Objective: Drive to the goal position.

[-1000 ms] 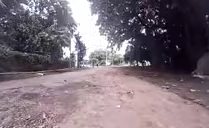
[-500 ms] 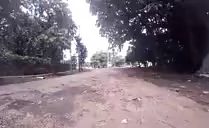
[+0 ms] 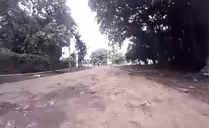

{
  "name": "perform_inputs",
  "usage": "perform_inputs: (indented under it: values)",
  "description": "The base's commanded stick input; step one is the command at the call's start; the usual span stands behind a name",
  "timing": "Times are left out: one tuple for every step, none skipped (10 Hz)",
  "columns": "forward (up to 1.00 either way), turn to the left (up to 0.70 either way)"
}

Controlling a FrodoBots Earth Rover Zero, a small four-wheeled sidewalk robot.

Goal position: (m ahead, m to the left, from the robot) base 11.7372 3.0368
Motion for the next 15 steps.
perform_inputs:
  values:
    - [0.7,0.0]
    - [0.7,0.0]
    - [0.7,0.0]
    - [0.7,0.0]
    - [0.7,0.0]
    - [0.7,0.0]
    - [0.7,0.0]
    - [0.7,0.0]
    - [0.7,0.0]
    - [0.7,0.0]
    - [0.7,0.0]
    - [0.7,0.0]
    - [0.7,0.0]
    - [0.7,0.0]
    - [0.7,0.0]
